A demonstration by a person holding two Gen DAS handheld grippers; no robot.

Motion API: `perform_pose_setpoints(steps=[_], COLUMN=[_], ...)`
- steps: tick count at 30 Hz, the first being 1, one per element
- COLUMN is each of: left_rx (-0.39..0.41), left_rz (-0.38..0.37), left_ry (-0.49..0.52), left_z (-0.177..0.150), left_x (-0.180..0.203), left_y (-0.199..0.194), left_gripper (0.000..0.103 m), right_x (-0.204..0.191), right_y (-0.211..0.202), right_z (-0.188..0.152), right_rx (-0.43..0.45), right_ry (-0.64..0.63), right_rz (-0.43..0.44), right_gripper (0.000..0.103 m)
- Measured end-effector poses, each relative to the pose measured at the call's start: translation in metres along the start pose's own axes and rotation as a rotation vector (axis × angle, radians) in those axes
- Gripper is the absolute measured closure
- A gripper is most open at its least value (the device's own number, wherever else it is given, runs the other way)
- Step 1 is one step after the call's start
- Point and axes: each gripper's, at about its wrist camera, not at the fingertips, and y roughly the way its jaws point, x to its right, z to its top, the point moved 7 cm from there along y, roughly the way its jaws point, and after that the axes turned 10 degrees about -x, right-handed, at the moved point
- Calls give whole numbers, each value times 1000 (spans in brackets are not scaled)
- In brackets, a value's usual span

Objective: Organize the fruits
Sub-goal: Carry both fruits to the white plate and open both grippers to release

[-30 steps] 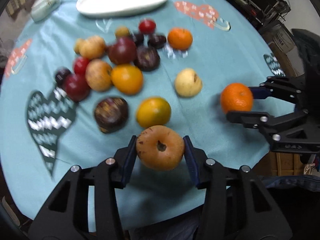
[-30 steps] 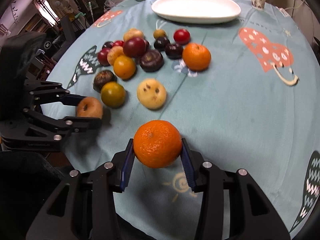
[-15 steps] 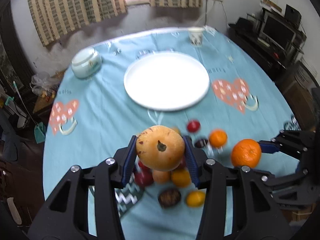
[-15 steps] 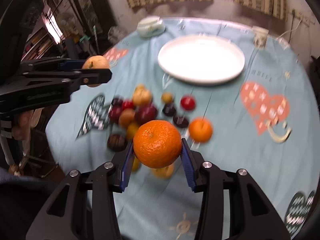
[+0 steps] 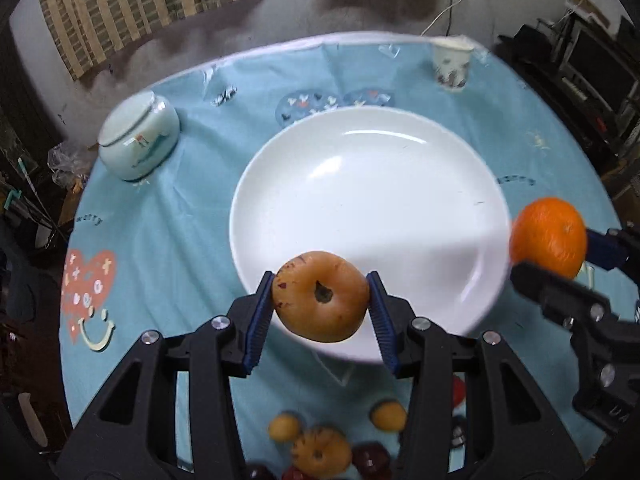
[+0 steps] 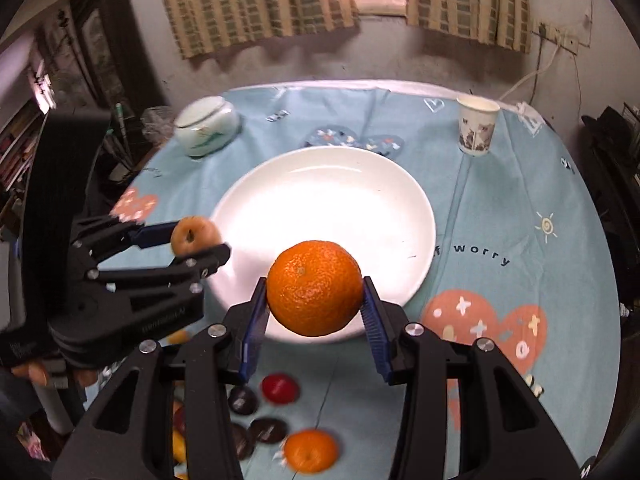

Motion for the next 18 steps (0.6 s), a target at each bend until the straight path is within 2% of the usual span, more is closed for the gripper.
perform_pose_setpoints(steps=[4,7,9,11,12,13,14,15,18], left_rx=[-67,-90,-105,-106,-89,-74,-64,-62,-50], left_rz=[14,27,31,40,42,48,64,65,64], left_ry=[-2,3,2,0,2,5,4,3,-12], left_z=[13,21,25,27,29,31,33,33,33], left_x=[1,0,-1,-2,-3,-4,-6,-8,-13], left_y=[39,55,63,67,66,65,63,62,53], left_gripper=[56,56,56,48,38,33,33,32,32], right_x=[15,21,22,21,20,19,21,22,24], right_y=[38,69,83,91,92,92,89,84,67], right_z=[14,23,26,31,33,36,39,42,47], right_rx=[-60,-146,-181,-182,-177,-167,-143,-123,-85], right_ry=[23,39,38,1,-12,-21,-24,-25,-24], right_rz=[-11,43,11,-18,-25,-31,-43,-43,-34], right_gripper=[57,57,57,56,55,49,45,36,35])
